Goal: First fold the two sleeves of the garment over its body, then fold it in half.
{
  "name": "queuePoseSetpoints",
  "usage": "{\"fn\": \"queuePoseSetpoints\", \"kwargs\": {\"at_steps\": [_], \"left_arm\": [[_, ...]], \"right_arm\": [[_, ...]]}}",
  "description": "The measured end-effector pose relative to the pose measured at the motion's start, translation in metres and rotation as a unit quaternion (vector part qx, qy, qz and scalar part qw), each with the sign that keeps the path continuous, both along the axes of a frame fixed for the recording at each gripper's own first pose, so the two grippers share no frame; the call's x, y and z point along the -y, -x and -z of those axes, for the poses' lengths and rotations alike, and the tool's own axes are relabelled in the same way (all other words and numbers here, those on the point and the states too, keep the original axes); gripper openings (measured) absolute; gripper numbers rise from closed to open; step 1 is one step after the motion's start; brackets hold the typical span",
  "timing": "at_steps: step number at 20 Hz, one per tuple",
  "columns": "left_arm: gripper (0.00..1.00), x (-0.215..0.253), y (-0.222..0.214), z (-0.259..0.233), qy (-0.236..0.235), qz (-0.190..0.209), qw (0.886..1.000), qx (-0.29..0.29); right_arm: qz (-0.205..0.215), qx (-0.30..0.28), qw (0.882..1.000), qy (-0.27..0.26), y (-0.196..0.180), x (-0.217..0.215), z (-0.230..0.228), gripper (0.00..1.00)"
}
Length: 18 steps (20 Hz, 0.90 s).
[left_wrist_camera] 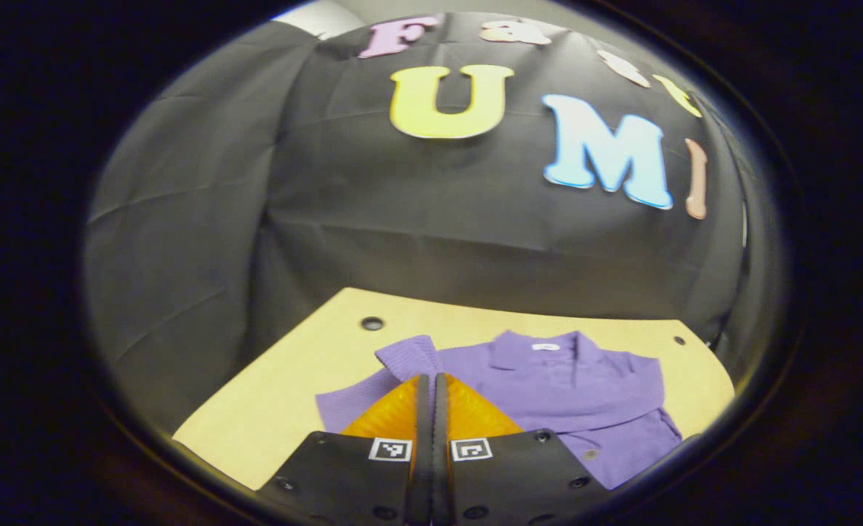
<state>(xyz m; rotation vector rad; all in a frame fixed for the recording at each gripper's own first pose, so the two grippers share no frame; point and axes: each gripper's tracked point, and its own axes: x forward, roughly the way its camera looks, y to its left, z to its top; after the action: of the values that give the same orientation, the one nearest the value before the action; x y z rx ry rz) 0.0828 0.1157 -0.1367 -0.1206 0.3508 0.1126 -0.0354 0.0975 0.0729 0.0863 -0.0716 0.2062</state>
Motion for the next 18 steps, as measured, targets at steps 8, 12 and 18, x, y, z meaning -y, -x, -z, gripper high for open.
{"fn": "queuePoseSetpoints", "kwargs": {"at_steps": [8,12,18], "left_arm": [[0.06,0.182,-0.081,0.001,-0.041,0.183,0.982,0.008],[0.05,0.244,-0.098,0.013,-0.046,0.252,0.967,0.006],[0.06,0.304,-0.115,0.046,-0.06,0.309,0.949,-0.014]], "right_arm": [[0.097,-0.046,0.994,-0.017,0.014,0.062,0.04,0.96],[0.139,-0.061,0.988,-0.024,0.025,0.084,0.055,0.96],[0.17,-0.074,0.982,-0.038,0.03,0.089,0.062,0.96]]}}
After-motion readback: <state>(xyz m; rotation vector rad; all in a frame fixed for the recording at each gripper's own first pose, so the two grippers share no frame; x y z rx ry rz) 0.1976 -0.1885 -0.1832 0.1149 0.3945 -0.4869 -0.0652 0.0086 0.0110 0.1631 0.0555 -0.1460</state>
